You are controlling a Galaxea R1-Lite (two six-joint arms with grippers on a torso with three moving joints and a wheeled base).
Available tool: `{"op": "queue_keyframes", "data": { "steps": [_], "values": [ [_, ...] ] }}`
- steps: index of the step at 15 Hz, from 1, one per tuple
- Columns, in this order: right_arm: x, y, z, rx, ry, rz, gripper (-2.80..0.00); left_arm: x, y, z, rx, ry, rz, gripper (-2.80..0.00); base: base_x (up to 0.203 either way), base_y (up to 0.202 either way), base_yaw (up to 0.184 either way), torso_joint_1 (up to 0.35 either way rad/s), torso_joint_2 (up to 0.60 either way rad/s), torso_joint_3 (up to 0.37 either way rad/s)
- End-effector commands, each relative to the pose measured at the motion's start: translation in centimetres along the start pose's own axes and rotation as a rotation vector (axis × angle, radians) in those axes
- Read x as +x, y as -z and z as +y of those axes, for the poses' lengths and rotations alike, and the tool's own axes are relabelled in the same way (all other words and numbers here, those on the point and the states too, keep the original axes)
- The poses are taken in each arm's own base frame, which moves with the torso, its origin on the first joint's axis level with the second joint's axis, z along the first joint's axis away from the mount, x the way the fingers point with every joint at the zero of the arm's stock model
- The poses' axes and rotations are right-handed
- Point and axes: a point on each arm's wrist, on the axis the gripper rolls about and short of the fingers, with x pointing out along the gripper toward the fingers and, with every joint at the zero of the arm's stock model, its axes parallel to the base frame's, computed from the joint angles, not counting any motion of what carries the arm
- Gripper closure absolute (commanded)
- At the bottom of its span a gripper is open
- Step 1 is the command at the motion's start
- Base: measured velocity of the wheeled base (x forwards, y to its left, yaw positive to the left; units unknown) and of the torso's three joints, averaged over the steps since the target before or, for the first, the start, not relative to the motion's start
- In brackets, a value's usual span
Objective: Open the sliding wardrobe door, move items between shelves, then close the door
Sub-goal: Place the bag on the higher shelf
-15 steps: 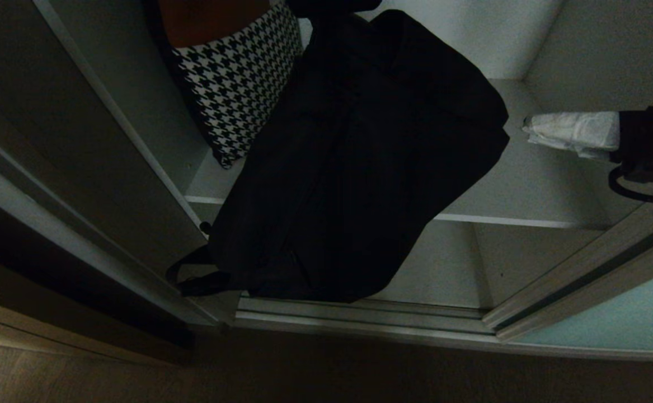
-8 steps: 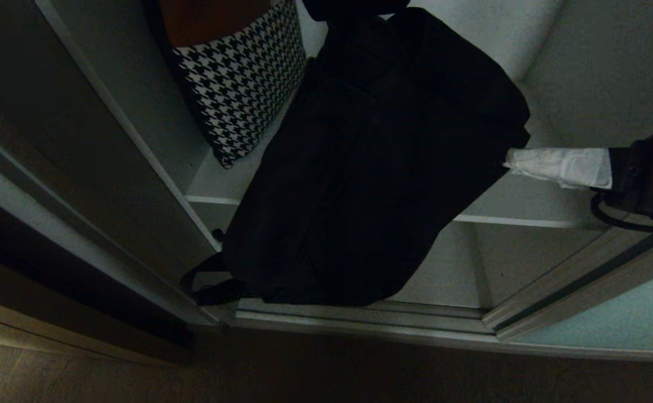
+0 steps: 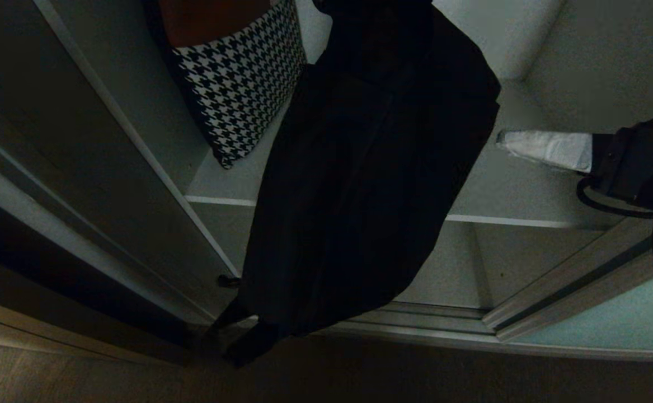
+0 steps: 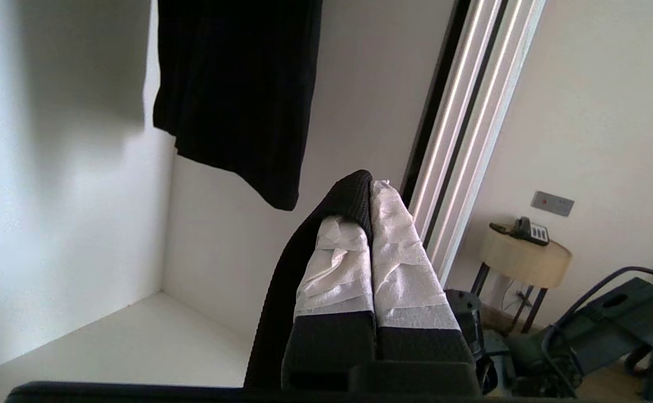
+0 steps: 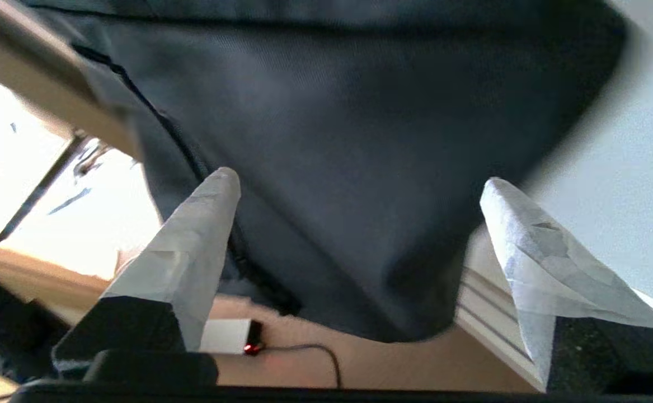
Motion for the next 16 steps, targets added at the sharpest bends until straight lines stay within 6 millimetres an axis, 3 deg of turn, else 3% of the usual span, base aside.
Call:
{"op": "queue_keyframes", "data": {
  "steps": [1,3,10,13,16],
  "values": [
    [-1.5,-0.1,0.1,-0.008,0.029,-0.018,-2.8,0.0,-0.1,-0.1,-0.001,0.004,-0.003,0.0,0.0,0.0,0.0,0.0,0.0,0.0],
    [-1.7,0.5,-0.7,0.009,0.062,0.001,-2.8,0.1,-0.1,-0.3,-0.007,0.013,-0.007,0.0,0.0,0.0,0.0,0.0,0.0,0.0],
    [1.2,1.4,-3.1,0.028,0.02,-0.046,-2.8,-0.4,-1.3,-1.1,-0.002,0.032,-0.026,0.0,0.0,0.0,0.0,0.0,0.0,0.0],
    [0.3,0.6,-2.0,0.025,-0.025,-0.083,-2.8,-0.5,-1.7,-1.7,-0.009,0.048,-0.016,0.0,0.0,0.0,0.0,0.0,0.0,0.0],
    [-0.3,0.5,0.2,0.026,-0.09,-0.072,-2.8,0.2,-0.4,-1.9,-0.041,0.06,0.021,0.0,0.0,0.0,0.0,0.0,0.0,0.0]
  ]
}}
